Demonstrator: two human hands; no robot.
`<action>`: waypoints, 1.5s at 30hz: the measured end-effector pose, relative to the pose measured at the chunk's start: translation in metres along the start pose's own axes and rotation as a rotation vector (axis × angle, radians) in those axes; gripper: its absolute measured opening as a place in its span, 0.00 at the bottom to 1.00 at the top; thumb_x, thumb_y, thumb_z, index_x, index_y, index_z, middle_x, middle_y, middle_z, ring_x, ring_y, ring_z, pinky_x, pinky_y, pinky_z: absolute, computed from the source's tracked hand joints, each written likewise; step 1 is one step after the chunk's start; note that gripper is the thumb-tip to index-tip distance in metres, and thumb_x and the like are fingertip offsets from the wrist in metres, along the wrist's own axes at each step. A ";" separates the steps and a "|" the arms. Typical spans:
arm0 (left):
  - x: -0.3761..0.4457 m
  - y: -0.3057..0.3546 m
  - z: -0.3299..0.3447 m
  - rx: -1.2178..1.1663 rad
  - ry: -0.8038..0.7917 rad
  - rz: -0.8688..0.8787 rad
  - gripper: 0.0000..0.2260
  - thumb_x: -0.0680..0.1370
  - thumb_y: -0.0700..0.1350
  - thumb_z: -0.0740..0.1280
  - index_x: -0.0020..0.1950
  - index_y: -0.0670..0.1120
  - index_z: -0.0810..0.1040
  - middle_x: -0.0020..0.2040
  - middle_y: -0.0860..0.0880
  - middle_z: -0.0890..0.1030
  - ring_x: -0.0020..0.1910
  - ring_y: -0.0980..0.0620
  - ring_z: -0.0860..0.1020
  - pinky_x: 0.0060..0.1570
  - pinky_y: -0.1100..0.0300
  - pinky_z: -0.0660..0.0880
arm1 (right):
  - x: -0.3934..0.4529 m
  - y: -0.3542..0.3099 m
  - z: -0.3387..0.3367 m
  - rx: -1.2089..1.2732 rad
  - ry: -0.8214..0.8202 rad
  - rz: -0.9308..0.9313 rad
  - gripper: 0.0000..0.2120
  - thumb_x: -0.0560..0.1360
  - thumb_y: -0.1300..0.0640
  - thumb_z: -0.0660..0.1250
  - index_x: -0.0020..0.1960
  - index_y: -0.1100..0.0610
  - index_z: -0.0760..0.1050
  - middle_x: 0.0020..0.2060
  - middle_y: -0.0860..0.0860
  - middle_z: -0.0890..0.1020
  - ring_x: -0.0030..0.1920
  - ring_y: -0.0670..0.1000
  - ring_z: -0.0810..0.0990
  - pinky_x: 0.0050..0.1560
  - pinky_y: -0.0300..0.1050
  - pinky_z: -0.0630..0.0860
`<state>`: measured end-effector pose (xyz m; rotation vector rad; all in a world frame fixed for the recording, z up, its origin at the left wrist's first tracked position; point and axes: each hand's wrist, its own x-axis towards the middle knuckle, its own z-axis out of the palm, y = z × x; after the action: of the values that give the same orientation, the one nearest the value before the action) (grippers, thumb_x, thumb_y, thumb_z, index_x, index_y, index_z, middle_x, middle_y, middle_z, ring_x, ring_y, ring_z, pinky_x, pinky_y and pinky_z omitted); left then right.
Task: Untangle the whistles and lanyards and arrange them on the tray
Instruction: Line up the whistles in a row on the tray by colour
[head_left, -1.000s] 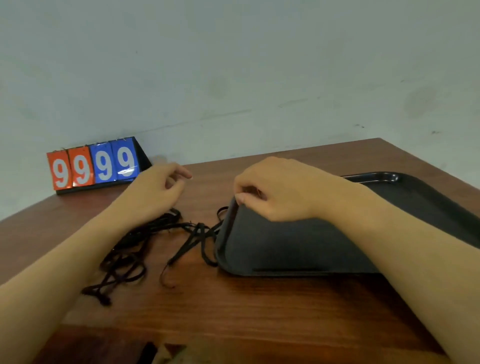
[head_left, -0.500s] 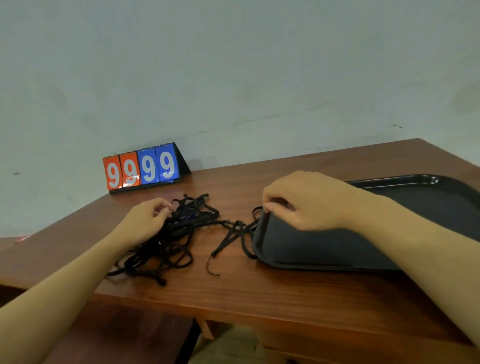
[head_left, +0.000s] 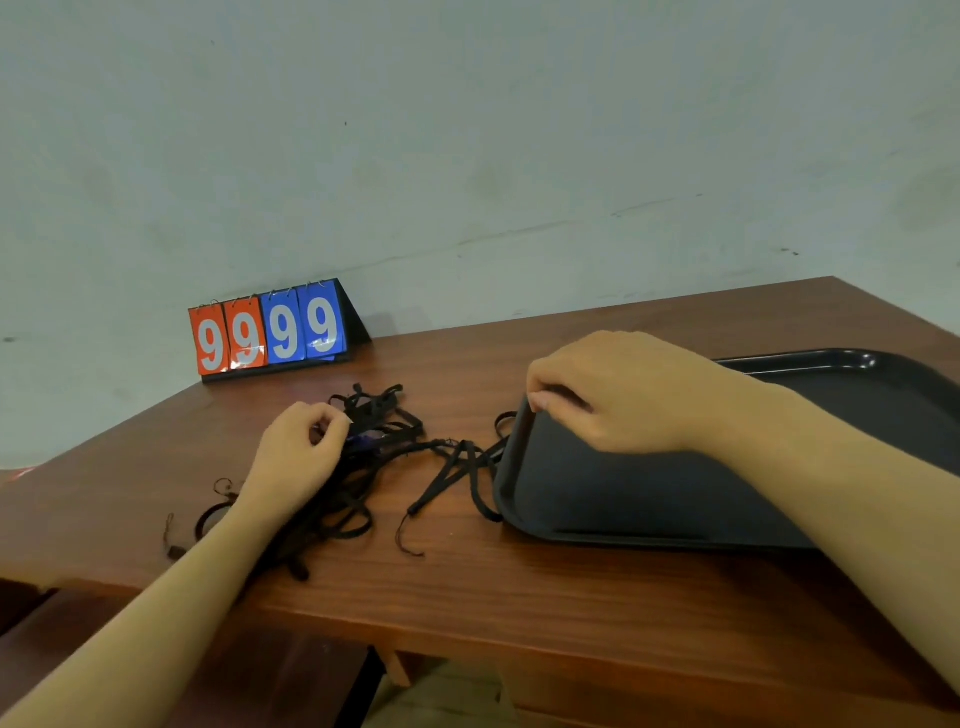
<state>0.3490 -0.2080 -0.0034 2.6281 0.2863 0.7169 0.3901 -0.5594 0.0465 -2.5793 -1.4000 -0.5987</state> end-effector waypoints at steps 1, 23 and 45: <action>0.000 -0.003 0.000 -0.042 0.004 -0.016 0.07 0.82 0.50 0.64 0.47 0.52 0.80 0.49 0.51 0.78 0.47 0.57 0.75 0.43 0.63 0.69 | 0.001 0.000 0.001 -0.009 0.003 -0.005 0.10 0.82 0.48 0.56 0.48 0.45 0.75 0.37 0.42 0.79 0.38 0.43 0.76 0.40 0.46 0.77; 0.002 -0.006 -0.004 -0.194 -0.212 0.132 0.19 0.75 0.47 0.67 0.64 0.63 0.72 0.50 0.61 0.77 0.52 0.59 0.76 0.62 0.51 0.61 | 0.026 -0.050 0.006 0.072 -0.070 0.152 0.10 0.82 0.46 0.59 0.53 0.41 0.79 0.39 0.38 0.82 0.39 0.42 0.79 0.37 0.39 0.75; 0.014 -0.020 -0.004 -0.610 0.177 -0.194 0.14 0.82 0.37 0.59 0.63 0.49 0.76 0.63 0.52 0.67 0.51 0.59 0.73 0.48 0.70 0.70 | 0.187 -0.144 0.094 0.058 -0.178 0.339 0.15 0.79 0.54 0.63 0.65 0.52 0.70 0.50 0.53 0.77 0.46 0.55 0.79 0.46 0.53 0.78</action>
<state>0.3570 -0.1848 -0.0028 1.9391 0.3091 0.8171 0.3870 -0.3057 0.0292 -2.7876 -0.9670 -0.2803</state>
